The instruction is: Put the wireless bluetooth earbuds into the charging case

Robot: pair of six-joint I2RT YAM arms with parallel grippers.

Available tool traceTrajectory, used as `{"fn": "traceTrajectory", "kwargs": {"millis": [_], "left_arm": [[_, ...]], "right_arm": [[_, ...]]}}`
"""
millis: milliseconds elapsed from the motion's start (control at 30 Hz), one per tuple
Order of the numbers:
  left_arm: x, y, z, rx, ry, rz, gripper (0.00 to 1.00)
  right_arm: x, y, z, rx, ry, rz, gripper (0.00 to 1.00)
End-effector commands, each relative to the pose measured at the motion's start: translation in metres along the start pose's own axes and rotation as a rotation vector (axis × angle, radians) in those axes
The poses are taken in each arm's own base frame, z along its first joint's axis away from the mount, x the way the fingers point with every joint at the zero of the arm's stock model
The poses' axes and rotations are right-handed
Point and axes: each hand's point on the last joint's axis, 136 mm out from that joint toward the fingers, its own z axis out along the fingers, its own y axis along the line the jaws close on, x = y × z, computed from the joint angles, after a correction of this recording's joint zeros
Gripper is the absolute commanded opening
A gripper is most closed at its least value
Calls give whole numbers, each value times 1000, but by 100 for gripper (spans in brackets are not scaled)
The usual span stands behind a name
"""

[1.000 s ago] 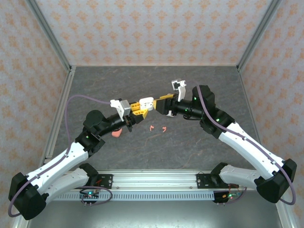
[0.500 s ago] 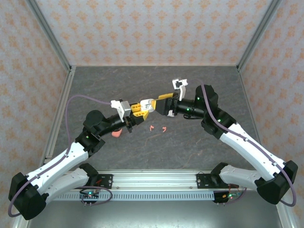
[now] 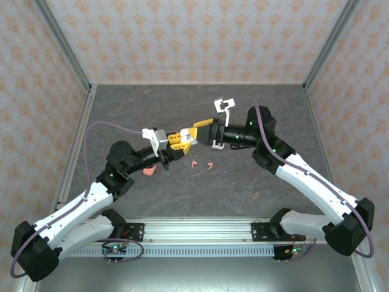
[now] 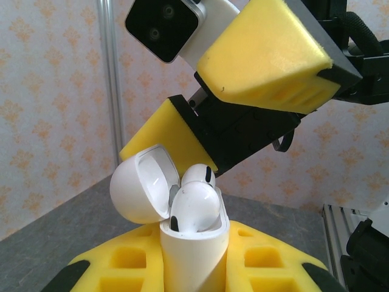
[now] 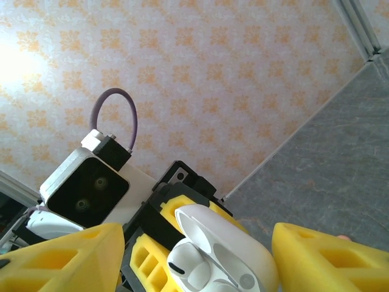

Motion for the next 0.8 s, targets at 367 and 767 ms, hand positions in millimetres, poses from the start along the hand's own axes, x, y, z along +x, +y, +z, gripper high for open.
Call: {"fn": "traceTrajectory", "kwargs": {"millis": [367, 767], "left_arm": [[-12, 2, 4, -15, -19, 10, 0], [-11, 3, 4, -18, -8, 5, 0]], "right_arm": [[1, 26, -20, -71, -44, -94, 63], [-10, -6, -36, 193, -103, -124, 69]]}}
